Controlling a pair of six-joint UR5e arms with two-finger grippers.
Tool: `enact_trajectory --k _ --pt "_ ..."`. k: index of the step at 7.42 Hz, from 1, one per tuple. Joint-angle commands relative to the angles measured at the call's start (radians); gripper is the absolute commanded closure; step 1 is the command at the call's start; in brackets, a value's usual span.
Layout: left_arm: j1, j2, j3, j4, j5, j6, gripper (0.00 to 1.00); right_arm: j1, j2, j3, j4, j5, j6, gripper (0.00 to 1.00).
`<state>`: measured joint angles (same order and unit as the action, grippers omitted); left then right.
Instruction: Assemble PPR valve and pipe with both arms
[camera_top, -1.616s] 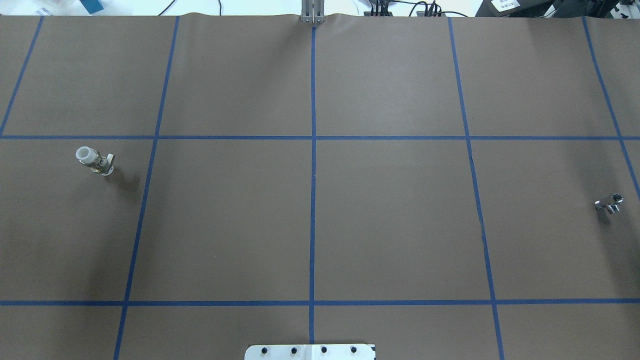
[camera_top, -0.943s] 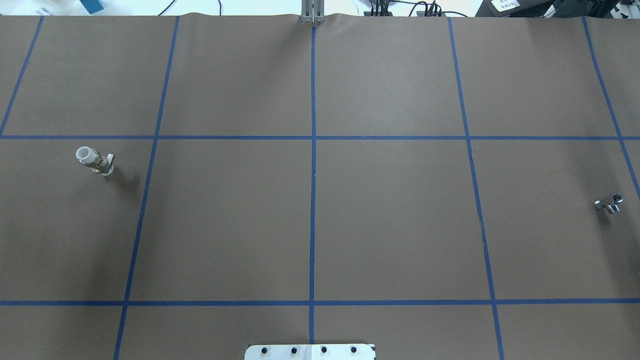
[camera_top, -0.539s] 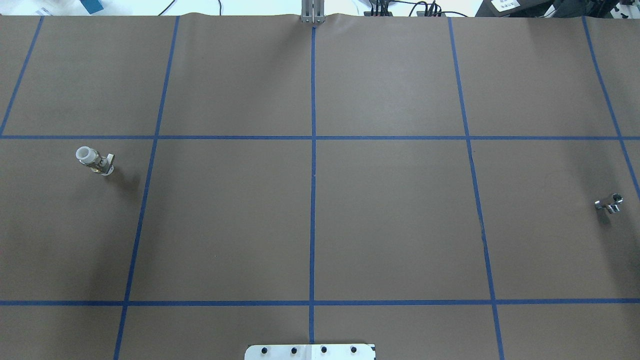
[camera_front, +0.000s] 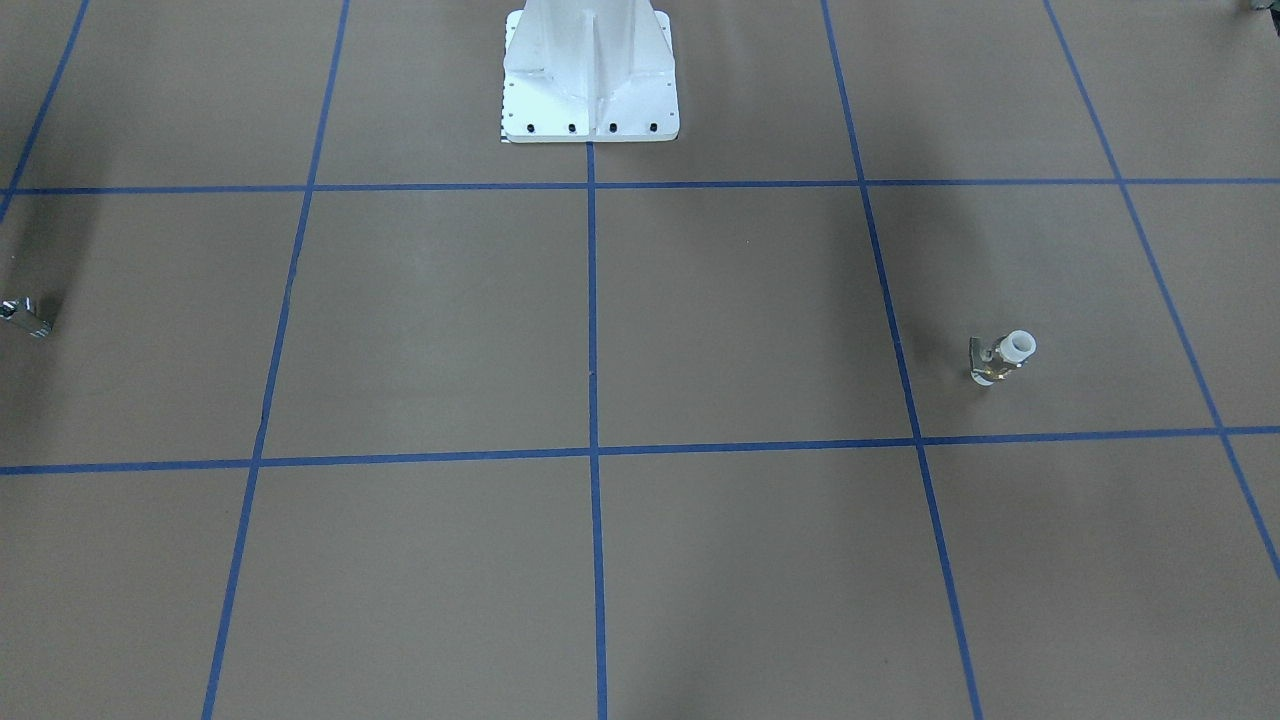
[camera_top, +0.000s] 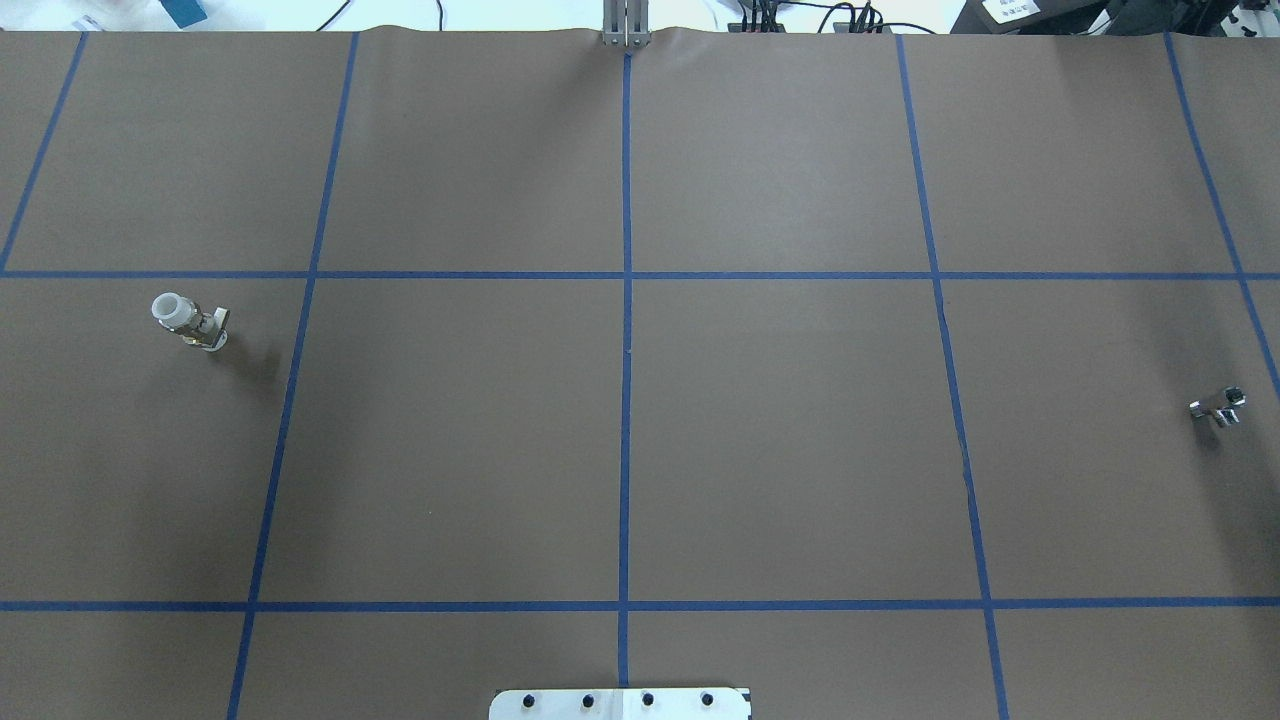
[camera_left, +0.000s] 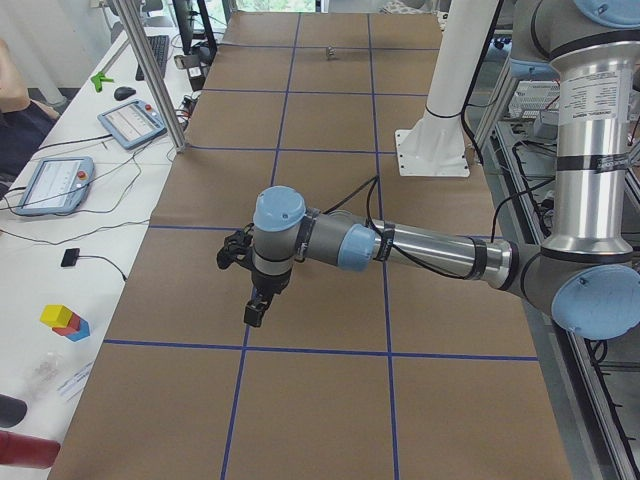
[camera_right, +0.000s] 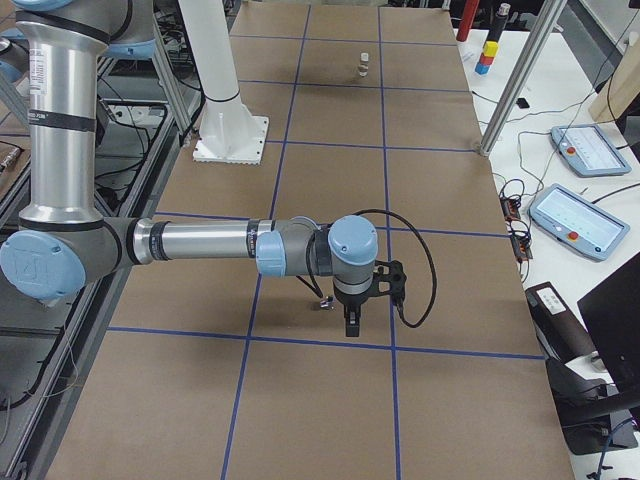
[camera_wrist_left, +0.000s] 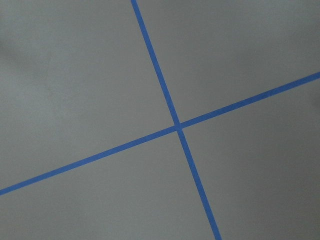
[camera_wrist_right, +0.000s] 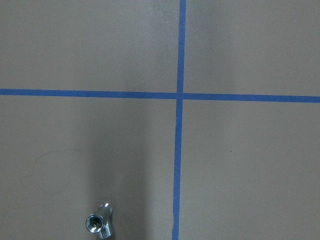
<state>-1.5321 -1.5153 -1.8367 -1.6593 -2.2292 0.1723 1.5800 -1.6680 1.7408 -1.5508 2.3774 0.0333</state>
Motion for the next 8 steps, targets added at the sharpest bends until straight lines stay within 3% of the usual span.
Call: enact_trajectory --k 1,4,5,8 --pt "0.052 -0.018 -0.132 0.108 0.0 -0.093 0.0 0.0 0.001 0.0 0.0 0.0 -0.001 0.01" --pt "0.257 -0.026 -0.226 0.136 -0.004 -0.426 0.0 0.0 -0.001 -0.003 -0.002 -0.003 -0.001 0.01" --pt "0.335 -0.038 -0.223 0.113 0.005 -0.556 0.0 0.0 -0.001 -0.003 0.0 -0.001 -0.001 0.01" --pt "0.394 -0.135 -0.167 0.115 -0.001 -0.683 0.0 0.0 -0.001 -0.003 -0.002 0.0 -0.001 0.01"
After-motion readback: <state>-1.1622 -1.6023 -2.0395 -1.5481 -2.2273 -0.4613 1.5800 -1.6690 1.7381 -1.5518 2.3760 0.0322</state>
